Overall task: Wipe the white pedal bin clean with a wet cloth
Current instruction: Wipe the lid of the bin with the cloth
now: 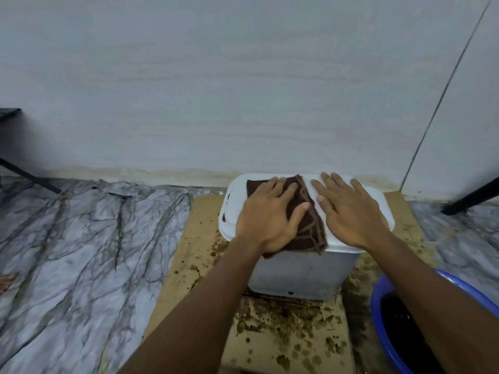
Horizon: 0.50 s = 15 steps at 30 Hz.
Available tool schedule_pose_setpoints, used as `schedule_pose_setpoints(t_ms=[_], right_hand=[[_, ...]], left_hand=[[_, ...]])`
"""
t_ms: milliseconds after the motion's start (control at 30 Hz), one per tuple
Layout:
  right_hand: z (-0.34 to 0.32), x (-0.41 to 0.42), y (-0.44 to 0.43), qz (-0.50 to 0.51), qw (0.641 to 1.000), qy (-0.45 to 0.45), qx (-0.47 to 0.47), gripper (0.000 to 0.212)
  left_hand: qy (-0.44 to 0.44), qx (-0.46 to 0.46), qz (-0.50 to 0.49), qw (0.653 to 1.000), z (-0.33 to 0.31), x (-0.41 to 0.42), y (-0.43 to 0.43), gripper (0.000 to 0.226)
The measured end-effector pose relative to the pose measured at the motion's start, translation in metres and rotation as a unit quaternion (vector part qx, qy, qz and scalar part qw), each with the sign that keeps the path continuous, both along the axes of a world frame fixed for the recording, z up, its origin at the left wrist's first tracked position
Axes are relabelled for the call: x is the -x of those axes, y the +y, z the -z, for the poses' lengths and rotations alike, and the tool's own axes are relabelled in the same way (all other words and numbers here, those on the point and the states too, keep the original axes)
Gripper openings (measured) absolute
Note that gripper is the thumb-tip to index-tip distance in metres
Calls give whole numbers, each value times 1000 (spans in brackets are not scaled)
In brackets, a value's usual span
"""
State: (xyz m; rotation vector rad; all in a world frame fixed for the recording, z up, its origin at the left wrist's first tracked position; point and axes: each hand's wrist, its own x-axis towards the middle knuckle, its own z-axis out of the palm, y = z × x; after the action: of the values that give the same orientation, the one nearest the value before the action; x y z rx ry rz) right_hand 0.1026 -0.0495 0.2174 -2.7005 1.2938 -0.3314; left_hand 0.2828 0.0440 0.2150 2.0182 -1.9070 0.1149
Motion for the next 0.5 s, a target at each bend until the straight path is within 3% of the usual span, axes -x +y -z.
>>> schedule_pose_setpoints(t_ms=[233, 400, 500], right_hand=[[0, 1, 2, 0, 1000, -2, -4, 52], [-1, 4, 4, 2, 1000, -8, -10, 52], [0, 4, 4, 3, 1000, -12, -14, 52]], left_hand=[[-13, -22, -31, 999, 9, -37, 25, 80], [-37, -34, 56, 997, 12, -47, 39, 78], [9, -31, 89, 996, 11, -72, 51, 76]])
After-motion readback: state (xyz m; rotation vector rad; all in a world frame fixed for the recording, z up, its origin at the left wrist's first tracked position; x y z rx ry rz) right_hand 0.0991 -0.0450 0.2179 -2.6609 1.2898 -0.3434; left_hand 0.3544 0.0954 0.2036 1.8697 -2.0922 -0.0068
